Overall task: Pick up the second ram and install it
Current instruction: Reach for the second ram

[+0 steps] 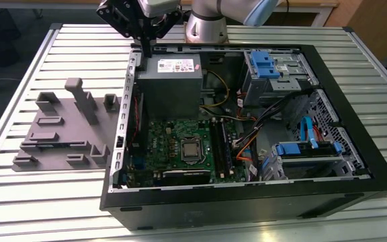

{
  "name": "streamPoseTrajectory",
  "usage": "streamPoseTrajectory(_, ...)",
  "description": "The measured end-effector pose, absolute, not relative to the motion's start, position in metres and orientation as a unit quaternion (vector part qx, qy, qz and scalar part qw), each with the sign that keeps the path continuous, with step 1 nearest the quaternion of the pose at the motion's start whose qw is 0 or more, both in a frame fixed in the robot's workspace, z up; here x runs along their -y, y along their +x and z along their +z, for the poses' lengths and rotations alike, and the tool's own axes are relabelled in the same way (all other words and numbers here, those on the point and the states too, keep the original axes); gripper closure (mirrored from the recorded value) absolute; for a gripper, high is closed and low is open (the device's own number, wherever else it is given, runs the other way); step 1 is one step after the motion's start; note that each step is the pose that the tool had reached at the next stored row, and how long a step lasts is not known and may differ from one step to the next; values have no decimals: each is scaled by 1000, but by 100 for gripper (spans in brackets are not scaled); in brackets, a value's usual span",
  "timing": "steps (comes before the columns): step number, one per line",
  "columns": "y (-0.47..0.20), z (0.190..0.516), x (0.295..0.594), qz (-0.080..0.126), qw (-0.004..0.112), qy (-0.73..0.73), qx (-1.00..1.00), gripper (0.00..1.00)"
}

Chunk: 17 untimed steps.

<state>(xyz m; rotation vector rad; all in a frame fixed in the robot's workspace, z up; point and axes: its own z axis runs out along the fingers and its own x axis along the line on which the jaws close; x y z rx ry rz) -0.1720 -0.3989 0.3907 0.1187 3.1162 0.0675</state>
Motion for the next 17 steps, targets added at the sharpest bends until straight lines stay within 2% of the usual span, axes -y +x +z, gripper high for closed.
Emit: streamPoseTrajectory(17, -181, 389, 399, 22, 11, 38, -999, 89)
